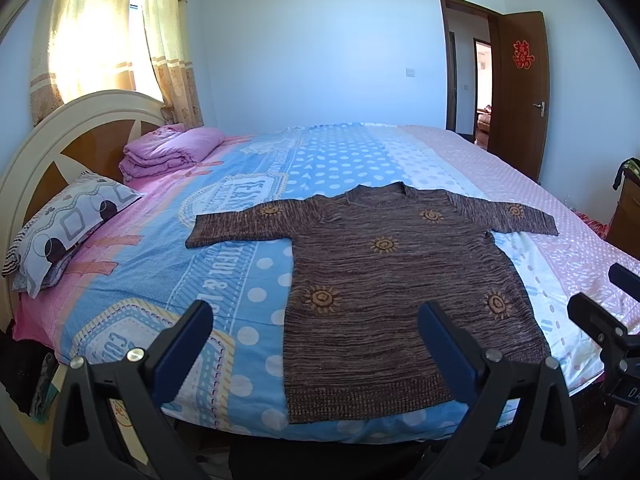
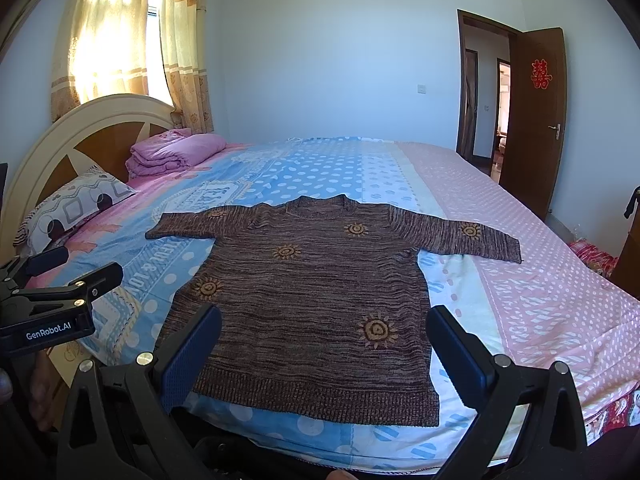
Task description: Fold small clothes
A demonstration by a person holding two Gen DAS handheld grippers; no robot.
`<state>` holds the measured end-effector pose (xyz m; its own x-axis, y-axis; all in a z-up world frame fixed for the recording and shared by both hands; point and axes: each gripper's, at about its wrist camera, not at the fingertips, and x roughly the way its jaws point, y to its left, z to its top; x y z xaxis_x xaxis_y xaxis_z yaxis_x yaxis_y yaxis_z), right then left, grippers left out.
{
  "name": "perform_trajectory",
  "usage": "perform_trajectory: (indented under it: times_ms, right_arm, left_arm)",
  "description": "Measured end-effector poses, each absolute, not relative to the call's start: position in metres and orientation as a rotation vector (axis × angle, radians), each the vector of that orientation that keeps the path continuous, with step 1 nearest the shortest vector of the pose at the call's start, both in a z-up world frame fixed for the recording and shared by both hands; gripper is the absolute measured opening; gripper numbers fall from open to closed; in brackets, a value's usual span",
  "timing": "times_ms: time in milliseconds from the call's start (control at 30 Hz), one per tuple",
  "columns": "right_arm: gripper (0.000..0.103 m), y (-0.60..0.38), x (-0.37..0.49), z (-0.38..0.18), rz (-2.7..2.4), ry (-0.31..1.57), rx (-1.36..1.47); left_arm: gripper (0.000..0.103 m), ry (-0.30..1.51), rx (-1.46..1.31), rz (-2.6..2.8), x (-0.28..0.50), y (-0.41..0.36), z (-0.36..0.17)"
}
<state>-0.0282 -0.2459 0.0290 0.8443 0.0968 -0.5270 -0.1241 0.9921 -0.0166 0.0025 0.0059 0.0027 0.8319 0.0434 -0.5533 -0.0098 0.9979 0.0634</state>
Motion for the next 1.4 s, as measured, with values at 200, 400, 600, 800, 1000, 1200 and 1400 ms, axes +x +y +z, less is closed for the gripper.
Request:
perform_trajectory:
  times_ms: [200,400,600,800,1000,1200,1400]
  right_arm:
    - [0.102,-0.247,-0.025,0.025,0.131,0.563,-0.049]
    - [0.102,-0.253,-0.015,0.011,0.144,0.591,-0.039]
    - [0.102,-0.268,0.015,-0.013,0.15,0.639,-0.045]
    - [0.102,-0.311,0.071,-0.033,0.064,0.694,-0.031]
    - [0.102,-0.375,0.137,-0.047,-0.04,0.762,0.056]
    - [0.102,-0.441,0.193,-0.058,-0.166,0.787,0.12]
    - [0.102,-0.504,0.239,-0.071,-0.27,0.813,0.162]
  left_arm:
    - [0.103,0.6,0.069,0.017,0.008,0.006,-0.002]
    - [0.103,0.636,0.088,-0.001,0.021,0.003,-0.017]
    - [0.103,0.658,0.151,-0.017,0.048,-0.002,-0.037]
    - [0.103,0.689,0.211,0.001,0.102,-0.007,-0.056]
    - [0.103,0.713,0.26,0.004,0.162,-0.019,-0.073]
    - [0.103,0.737,0.238,0.016,0.212,-0.022,-0.083]
    - [0.103,0.76,0.211,0.065,0.26,-0.018,-0.097]
